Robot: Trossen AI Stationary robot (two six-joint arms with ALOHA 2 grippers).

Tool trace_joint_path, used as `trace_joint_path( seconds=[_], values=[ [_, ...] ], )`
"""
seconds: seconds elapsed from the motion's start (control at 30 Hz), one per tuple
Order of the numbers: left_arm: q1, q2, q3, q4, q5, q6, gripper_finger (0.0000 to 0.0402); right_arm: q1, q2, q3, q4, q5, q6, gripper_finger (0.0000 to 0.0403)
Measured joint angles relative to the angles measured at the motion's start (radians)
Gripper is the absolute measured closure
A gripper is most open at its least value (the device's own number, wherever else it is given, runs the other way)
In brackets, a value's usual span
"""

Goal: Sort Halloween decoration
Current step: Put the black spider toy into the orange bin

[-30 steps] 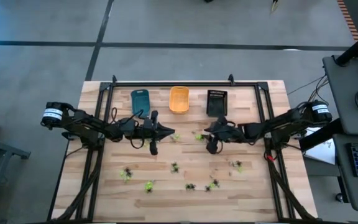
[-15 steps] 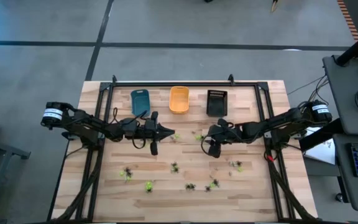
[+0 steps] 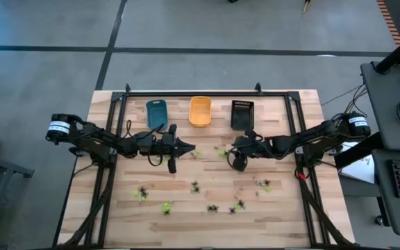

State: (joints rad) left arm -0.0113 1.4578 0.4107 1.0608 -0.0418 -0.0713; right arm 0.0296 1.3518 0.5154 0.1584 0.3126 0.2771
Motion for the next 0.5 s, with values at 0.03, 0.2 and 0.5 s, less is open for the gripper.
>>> trace_joint_path(
  seconds=[0.03, 0.2, 0.5],
  values=[
    [0.000, 0.000, 0.000, 0.000, 0.000, 0.004, 0.0402, 0.000, 0.000, -0.008, 0.020, -0.001, 0.001, 0.0274],
    [0.000, 0.000, 0.000, 0.000, 0.000, 0.007, 0.0402, 0.000, 0.000, -0.032, 0.066, -0.002, 0.009, 0.0279],
    [0.000, 0.000, 0.000, 0.001, 0.001, 0.007, 0.0402, 0.000, 0.001, -0.046, 0.090, 0.002, -0.012, 0.0278]
  ],
)
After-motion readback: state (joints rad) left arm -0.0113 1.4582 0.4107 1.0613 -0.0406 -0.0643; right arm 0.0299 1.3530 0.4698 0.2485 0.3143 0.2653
